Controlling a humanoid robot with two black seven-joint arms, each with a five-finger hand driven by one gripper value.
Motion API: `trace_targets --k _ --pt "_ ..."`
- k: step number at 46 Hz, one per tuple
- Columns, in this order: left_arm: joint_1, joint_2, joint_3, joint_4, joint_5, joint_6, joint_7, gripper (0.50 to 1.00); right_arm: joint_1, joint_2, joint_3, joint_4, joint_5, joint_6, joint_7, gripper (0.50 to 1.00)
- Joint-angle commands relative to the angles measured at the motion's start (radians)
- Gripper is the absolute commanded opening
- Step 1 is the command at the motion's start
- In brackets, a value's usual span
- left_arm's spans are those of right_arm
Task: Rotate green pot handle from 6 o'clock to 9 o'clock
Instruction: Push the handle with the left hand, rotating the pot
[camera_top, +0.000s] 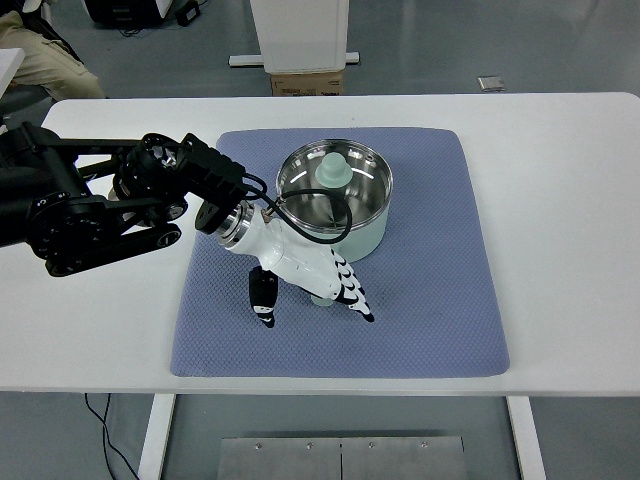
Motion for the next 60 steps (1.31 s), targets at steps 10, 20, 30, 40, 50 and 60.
trace_targets --k 10,20,30,40,50,60 --pt "-0.026 0.025 0.026 0.000 0.001 0.001 0.000 1.000 0.000 0.000 0.000 0.000 0.000 0.000 0.000 1.000" --pt "-0.044 0.027 0.037 -0.002 0.001 0.001 0.000 1.000 0.000 0.000 0.000 0.000 -0.002 0.000 0.000 1.000" --pt "-0.072 0.028 0.049 0.000 0.001 0.001 0.000 1.000 0.000 0.000 0.000 0.000 0.000 0.000 0.000 1.000" --pt "-0.095 0.028 0.067 -0.002 0.001 0.003 0.000 1.000 0.000 0.000 0.000 0.000 0.000 0.000 0.000 1.000" --pt "-0.115 0.028 0.091 -0.002 0.001 0.008 0.000 1.000 0.000 0.000 0.000 0.000 0.000 0.000 0.000 1.000" --pt "-0.121 0.019 0.091 -0.009 0.001 0.006 0.000 1.000 0.000 0.000 0.000 0.000 0.000 0.000 0.000 1.000"
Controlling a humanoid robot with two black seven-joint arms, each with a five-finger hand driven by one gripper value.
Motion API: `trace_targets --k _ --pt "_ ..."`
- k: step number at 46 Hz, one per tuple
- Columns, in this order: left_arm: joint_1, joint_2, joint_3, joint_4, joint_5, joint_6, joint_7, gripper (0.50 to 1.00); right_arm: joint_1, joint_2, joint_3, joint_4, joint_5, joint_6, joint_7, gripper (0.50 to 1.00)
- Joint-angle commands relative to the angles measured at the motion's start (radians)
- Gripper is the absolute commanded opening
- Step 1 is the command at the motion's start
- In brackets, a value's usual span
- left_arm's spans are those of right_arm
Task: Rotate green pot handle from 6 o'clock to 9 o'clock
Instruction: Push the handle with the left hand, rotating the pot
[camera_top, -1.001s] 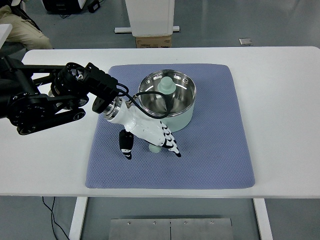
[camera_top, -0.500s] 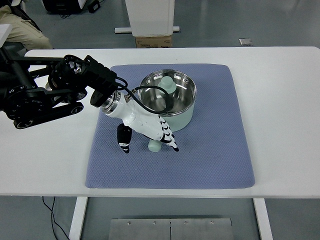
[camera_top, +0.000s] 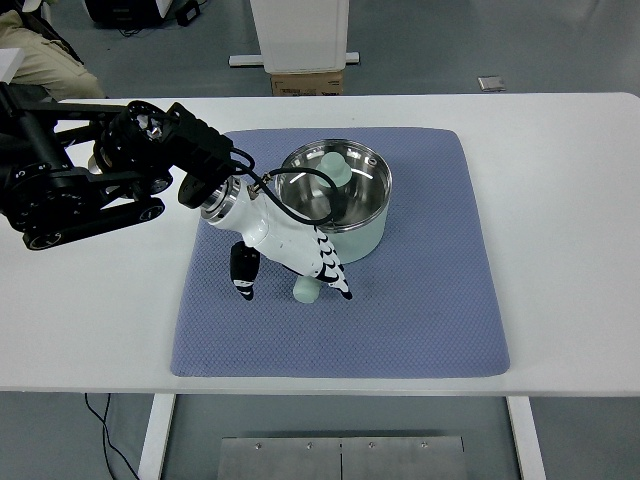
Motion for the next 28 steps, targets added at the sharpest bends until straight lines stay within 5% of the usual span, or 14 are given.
trace_targets --k 1,28 --pt "-0.002 -0.007 0.000 -0.006 0.000 0.000 0.000 1.000 0.000 0.000 0.000 0.000 0.000 0.000 0.000 1.000" --pt "-0.007 -0.027 0.005 -0.058 -0.003 -0.044 0.000 1.000 0.000 0.000 0.000 0.000 0.000 0.000 0.000 1.000"
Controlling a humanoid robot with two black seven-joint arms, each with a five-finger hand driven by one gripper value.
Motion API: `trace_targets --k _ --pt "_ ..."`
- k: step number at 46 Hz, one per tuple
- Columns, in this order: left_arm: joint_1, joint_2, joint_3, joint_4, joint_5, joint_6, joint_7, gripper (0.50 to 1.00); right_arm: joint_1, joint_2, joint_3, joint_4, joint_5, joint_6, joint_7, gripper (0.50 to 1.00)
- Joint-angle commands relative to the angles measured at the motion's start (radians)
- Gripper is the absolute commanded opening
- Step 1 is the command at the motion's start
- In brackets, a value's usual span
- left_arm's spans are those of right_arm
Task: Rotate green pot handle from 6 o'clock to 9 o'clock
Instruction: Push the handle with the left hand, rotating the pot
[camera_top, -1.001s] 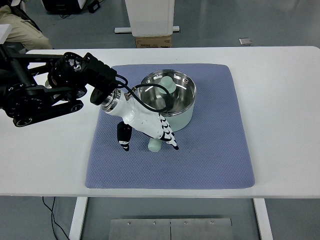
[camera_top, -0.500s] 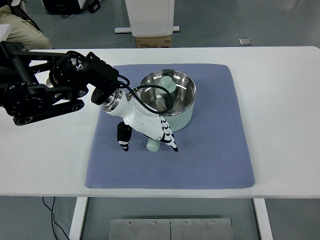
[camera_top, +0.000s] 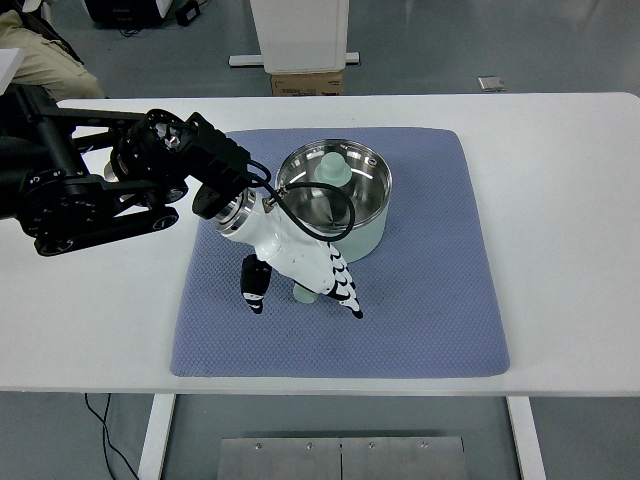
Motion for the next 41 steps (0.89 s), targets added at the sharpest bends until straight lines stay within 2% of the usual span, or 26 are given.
trace_targets --k 1,41 --pt "-0.004 0.000 0.000 -0.019 0.000 -0.011 0.000 1.000 0.000 0.000 0.000 0.000 -0.002 0.000 0.000 1.000" --pt "-0.066 0.009 0.057 -0.036 0.132 -0.025 0.000 1.000 0.000 0.000 0.000 0.000 0.000 0.000 0.000 1.000"
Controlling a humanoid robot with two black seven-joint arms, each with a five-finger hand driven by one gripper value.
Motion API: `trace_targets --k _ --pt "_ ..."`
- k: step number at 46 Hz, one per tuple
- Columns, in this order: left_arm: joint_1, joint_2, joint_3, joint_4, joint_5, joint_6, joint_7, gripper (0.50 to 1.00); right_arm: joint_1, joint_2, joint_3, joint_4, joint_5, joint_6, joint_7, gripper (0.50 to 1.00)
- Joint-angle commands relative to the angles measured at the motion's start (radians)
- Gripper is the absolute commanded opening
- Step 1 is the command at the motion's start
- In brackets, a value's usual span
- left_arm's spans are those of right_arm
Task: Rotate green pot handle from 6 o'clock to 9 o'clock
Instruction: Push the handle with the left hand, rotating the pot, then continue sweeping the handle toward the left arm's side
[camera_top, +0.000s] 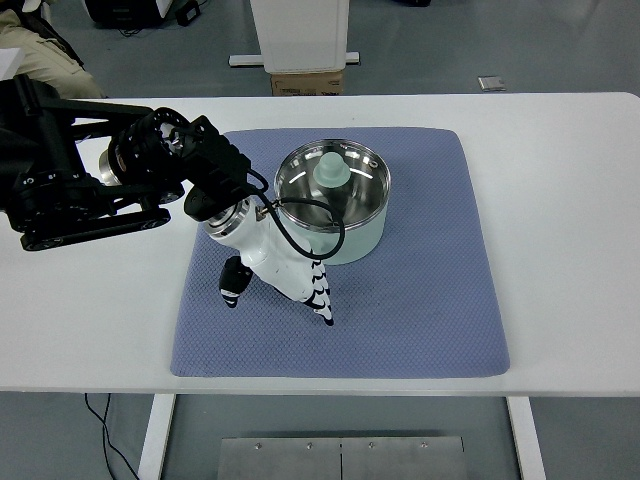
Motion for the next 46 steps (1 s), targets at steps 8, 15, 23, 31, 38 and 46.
trace_targets --k 8,15,23,31,38,46 --pt "-0.015 0.003 0.021 0.000 0.020 0.000 0.000 1.000 0.000 0.000 0.000 0.000 0.000 0.000 0.000 1.000" --pt "-0.019 0.004 0.027 0.003 0.027 0.000 0.000 1.000 0.000 0.000 0.000 0.000 0.000 0.000 0.000 1.000" --pt "-0.032 0.007 0.054 0.005 0.038 0.002 0.000 1.000 0.000 0.000 0.000 0.000 0.000 0.000 0.000 1.000" --pt "-0.039 0.009 0.061 0.009 0.043 0.002 0.000 1.000 0.000 0.000 0.000 0.000 0.000 0.000 0.000 1.000" --pt "-0.039 0.009 0.072 0.020 0.044 0.002 0.000 1.000 0.000 0.000 0.000 0.000 0.000 0.000 0.000 1.000" --pt "-0.039 0.015 0.081 0.043 0.044 0.002 0.000 1.000 0.000 0.000 0.000 0.000 0.000 0.000 0.000 1.000"
